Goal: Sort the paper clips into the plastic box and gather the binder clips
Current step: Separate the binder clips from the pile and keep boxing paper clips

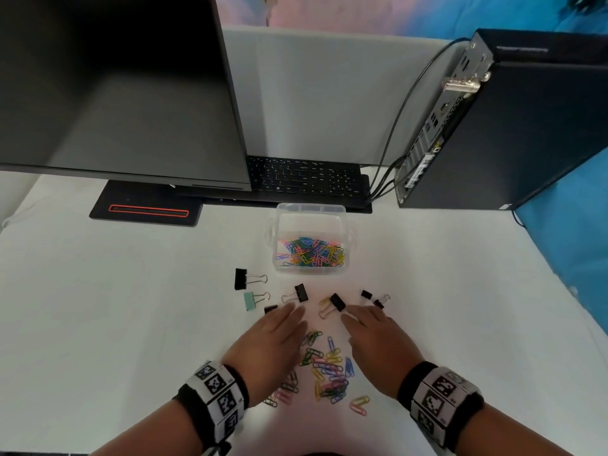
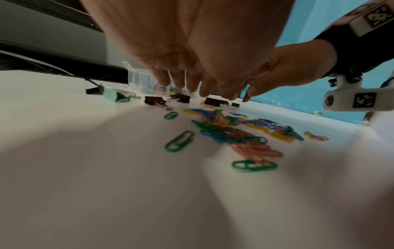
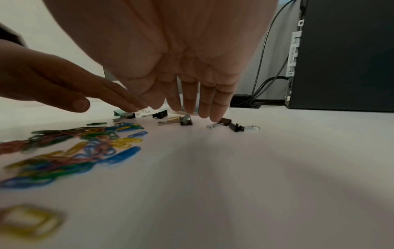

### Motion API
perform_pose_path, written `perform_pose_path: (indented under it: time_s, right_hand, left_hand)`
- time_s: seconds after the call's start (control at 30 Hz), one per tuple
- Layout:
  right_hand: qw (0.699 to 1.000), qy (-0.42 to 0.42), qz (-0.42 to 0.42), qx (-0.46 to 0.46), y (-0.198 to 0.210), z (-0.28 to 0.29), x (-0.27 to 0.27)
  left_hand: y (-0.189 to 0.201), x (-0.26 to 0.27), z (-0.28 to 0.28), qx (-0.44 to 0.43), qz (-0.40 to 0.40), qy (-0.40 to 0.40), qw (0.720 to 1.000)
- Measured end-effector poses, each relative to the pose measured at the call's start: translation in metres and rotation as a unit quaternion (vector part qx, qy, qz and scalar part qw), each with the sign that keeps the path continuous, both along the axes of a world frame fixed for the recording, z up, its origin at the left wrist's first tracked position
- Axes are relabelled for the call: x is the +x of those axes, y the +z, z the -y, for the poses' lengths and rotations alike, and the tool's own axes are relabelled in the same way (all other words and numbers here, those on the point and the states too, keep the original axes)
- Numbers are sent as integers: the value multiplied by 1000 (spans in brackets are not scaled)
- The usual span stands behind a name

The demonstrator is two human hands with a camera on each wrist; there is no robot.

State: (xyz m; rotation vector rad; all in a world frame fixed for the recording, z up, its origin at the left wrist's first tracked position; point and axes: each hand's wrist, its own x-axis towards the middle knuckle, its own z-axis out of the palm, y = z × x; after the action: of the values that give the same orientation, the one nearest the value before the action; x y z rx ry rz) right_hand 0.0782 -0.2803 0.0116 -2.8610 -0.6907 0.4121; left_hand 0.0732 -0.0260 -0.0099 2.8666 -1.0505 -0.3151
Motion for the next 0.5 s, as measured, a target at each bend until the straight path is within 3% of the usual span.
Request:
perform_pose_path:
  time_s: [0.23, 0.37, 0.5]
  right_hand:
    - [999, 34, -27, -14, -8, -17, -47]
    - [1000, -11, 5, 7, -5, -21, -28]
    - [1000, -11, 9, -16, -12, -19, -1]
  left_hand:
    - [4, -9, 21, -24, -63, 18, 998]
    - [15, 22, 46, -31, -65, 51, 996]
    - [15, 35, 57, 20, -55, 37, 998]
